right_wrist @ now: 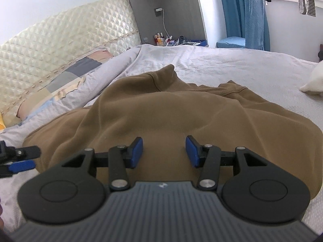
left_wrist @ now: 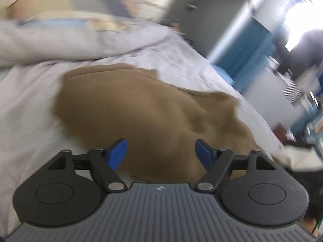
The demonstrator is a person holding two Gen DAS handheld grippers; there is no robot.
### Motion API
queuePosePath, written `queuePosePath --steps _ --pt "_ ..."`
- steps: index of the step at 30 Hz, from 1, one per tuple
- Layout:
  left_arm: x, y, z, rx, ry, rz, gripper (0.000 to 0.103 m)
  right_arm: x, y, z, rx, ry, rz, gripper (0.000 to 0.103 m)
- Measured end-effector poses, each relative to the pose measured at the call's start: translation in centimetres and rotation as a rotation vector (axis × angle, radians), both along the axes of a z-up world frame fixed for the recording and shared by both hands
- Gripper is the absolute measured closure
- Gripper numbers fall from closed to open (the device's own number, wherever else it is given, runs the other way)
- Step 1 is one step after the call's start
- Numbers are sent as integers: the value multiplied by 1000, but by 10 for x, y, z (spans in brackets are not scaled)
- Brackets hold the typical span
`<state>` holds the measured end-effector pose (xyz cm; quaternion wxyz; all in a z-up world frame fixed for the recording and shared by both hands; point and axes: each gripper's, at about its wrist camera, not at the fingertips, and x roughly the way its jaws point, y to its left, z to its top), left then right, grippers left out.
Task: Fold large clothes
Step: 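Close the left gripper on the folded hoodie bundle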
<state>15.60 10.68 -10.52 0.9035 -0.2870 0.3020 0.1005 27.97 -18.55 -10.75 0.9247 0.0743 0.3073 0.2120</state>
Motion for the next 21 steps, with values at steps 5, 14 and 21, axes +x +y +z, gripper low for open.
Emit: queuePosePath --steps 5,14,21 --pt "-7 50 -34 -187 93 220 17 1 0 -1 4 6 -1 53" --pt "-8 91 -94 -667 -99 350 11 1 -4 -3 34 16 -7 53" --pt "0 93 -101 -753 -124 338 20 -6 -19 2 153 75 -39 53"
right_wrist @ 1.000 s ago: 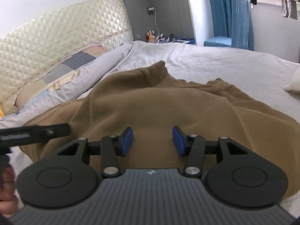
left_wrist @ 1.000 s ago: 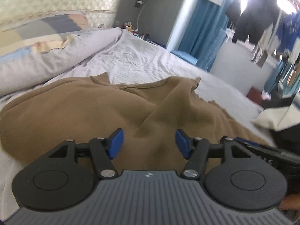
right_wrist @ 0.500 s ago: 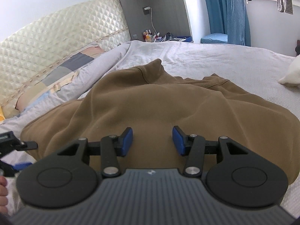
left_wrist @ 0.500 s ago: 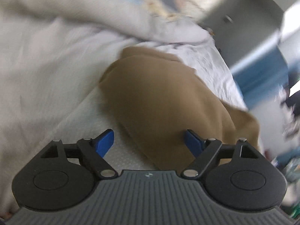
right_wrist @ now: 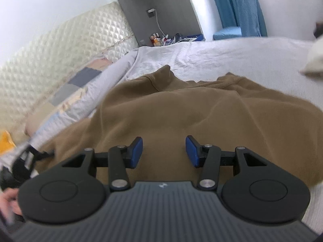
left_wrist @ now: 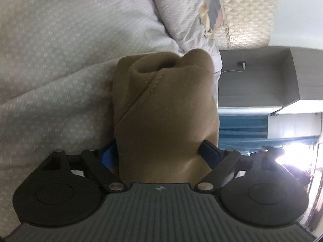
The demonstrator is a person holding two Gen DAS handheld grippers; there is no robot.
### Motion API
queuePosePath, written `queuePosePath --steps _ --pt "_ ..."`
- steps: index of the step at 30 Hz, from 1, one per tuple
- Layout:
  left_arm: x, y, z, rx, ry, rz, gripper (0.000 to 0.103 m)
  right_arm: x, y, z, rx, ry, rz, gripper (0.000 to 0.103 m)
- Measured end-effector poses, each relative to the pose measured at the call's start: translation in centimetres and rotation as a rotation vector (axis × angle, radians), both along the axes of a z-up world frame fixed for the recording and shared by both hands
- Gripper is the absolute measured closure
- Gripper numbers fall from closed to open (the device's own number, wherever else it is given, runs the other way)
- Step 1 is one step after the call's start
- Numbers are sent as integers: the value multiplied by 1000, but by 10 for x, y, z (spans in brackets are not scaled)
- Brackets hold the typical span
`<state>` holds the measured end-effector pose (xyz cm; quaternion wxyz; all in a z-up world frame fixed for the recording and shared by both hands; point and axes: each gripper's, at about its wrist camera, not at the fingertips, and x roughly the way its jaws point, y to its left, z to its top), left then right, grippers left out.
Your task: Fold large clothes
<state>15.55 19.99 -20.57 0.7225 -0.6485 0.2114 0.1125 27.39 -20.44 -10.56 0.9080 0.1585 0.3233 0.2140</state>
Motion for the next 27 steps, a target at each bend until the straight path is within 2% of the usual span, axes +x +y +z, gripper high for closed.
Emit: queuePosePath --steps 3,4,8,11,13,16,19,27 --pt "4 -4 10 70 19 -10 30 -6 -18 1 106 85 -24 53" --pt "5 -5 13 95 27 -17 34 -9 -24 0 143 118 -29 49" --pt "-1 -11 20 157 35 -30 42 -19 -48 -15 327 267 -46 15" --pt "0 -14 25 195 37 -29 44 -15 -62 -40 462 416 -90 16" --pt "1 -15 26 210 30 -30 46 -8 -67 -58 518 500 -142 15" --pt "-1 -16 27 203 15 -23 47 3 -66 -79 592 567 -210 15" --pt "-1 -17 29 210 2 -19 47 14 -65 -107 748 650 -291 8" --pt "1 -16 30 196 4 -16 46 6 -74 -124 951 672 -455 6"
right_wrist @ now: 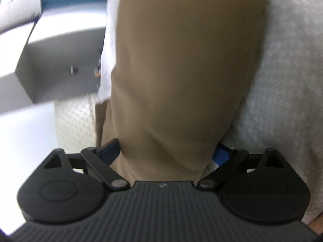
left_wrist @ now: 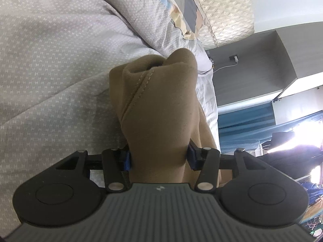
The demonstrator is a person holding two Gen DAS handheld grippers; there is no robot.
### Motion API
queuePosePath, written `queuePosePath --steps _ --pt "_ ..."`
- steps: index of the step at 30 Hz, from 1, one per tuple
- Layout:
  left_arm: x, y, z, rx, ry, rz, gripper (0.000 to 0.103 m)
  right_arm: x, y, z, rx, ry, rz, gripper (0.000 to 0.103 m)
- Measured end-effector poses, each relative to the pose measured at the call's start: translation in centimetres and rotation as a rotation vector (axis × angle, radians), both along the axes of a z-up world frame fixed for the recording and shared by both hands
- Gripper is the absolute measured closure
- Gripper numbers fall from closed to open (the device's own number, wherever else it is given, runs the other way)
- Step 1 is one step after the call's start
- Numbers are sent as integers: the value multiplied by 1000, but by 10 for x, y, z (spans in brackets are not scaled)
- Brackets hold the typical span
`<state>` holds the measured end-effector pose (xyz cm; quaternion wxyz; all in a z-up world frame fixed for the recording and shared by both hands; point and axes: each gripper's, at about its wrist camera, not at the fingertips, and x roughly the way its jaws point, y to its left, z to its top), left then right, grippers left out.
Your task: Fold large clothes
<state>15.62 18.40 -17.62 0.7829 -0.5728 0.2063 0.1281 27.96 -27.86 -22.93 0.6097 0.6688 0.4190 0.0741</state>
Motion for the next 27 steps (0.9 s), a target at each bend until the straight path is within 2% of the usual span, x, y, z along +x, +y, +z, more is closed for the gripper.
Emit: queuePosePath --steps 5,8,10,13,16,19,22,24,27 --pt "0 5 -7 -54 16 14 36 -11 -4 9 -38 -31 -73 7" --pt "-3 7 -11 -86 15 29 23 -18 -7 18 -103 -58 -98 7" --pt "-5 8 -13 -109 -2 41 9 -21 -4 24 -150 -81 -116 7" --pt "-4 10 -20 -162 -1 46 6 -23 -4 32 -216 -100 -148 7" --pt "3 9 -27 -170 31 34 6 -25 -10 29 -250 -97 -166 7" --pt "8 11 -28 -183 -17 41 6 -17 -13 25 -291 -94 -162 6" --pt "18 13 -24 -147 -45 47 6 -6 -13 21 -296 -83 -159 6" --pt "27 13 -25 -127 -32 35 7 -2 -19 18 -286 -67 -160 1" --pt "35 11 -27 -98 -15 46 9 1 -18 19 -293 -61 -142 0"
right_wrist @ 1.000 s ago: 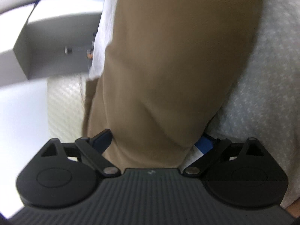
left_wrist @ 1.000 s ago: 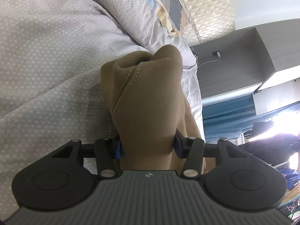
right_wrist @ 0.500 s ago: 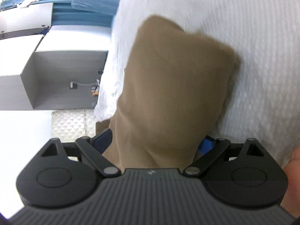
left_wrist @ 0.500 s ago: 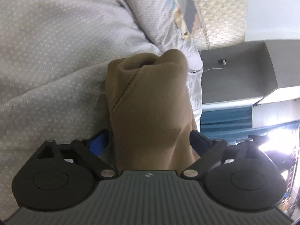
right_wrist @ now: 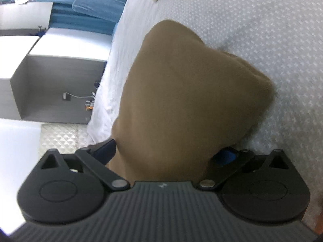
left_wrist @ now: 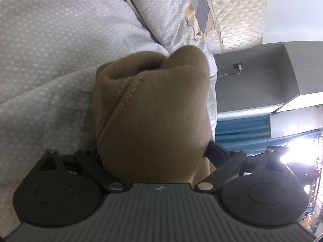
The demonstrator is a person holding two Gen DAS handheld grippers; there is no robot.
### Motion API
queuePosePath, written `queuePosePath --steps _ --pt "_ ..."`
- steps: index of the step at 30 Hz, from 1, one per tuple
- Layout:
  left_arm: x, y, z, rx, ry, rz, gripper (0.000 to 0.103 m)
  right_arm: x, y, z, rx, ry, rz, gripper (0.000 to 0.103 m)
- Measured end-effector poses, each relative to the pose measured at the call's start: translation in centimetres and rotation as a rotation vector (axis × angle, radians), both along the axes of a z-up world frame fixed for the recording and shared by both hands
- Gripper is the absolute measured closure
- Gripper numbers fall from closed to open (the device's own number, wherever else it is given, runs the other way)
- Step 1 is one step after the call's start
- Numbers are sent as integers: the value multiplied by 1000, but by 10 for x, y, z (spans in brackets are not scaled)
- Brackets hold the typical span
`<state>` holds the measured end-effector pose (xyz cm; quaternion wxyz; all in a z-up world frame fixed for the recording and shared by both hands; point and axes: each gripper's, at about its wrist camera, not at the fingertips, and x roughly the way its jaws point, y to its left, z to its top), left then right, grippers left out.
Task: Fold large clothes
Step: 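Lift and carry the bundle with both grippers toward the green clothes pile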
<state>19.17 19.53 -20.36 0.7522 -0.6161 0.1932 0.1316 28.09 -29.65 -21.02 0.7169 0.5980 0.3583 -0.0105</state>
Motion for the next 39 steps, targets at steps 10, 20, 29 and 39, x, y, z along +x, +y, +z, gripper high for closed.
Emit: queuePosePath --steps 10,20,29,39 --pt "22 -20 44 320 91 -54 44 -28 7 -12 135 -9 103 0" --pt "27 -15 44 312 78 -53 45 -21 -19 -8 140 -7 -82 1" --pt "25 -2 37 248 66 -35 45 -12 -14 44 48 -377 83 1" --pt "30 -10 42 322 76 -49 45 2 -39 -2 -55 -35 44 1"
